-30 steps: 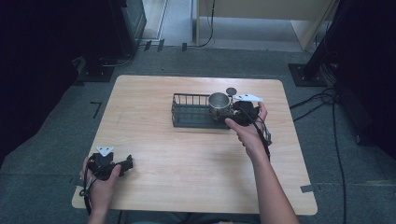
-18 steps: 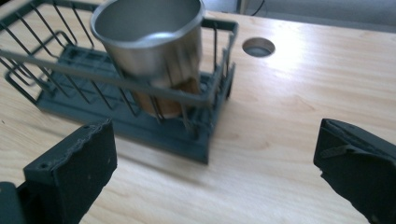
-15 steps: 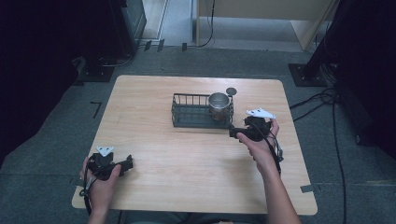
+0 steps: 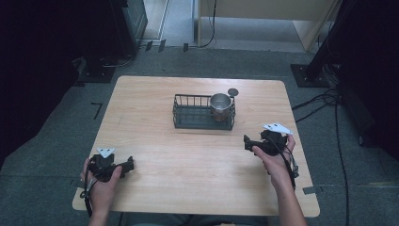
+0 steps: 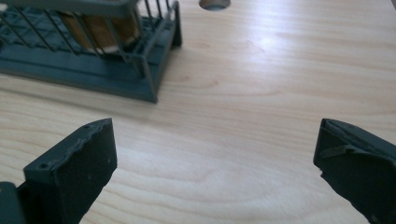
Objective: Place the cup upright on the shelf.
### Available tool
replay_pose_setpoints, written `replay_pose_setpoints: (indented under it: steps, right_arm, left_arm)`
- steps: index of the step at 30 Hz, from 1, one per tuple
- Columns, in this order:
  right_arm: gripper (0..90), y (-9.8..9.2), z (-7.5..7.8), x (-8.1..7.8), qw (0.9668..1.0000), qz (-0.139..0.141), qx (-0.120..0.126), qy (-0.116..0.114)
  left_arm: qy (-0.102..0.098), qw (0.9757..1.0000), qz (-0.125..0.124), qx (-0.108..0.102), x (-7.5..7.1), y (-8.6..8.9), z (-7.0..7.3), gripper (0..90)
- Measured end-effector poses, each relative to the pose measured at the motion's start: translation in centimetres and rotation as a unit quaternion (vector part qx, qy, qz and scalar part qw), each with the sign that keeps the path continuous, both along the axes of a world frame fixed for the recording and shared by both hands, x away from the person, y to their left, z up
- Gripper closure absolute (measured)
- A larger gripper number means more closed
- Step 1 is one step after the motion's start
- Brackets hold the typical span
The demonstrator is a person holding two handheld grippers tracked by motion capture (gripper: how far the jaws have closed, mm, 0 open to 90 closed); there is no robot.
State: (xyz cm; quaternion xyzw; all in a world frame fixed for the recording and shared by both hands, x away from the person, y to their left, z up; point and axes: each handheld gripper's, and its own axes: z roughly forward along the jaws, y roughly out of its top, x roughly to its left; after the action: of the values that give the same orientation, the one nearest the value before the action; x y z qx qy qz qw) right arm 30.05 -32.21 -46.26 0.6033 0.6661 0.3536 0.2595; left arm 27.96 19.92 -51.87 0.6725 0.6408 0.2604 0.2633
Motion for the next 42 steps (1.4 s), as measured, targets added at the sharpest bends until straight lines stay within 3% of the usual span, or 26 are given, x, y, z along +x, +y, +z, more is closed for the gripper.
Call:
replay_pose_setpoints:
  steps: [17, 42]
  right_arm:
    - [0.0, -3.5, -2.9, -3.3, 0.999, -0.036, -0.001, 0.025]
    - [0.0, -7.4, -5.8, -6.7, 0.9955, -0.072, -0.02, 0.057]
  left_arm:
    - [0.0, 1.0, 0.0, 0.0, 0.0, 0.0, 0.0, 0.0]
    - [0.0, 1.0, 0.0, 0.0, 0.0, 0.0, 0.0, 0.0]
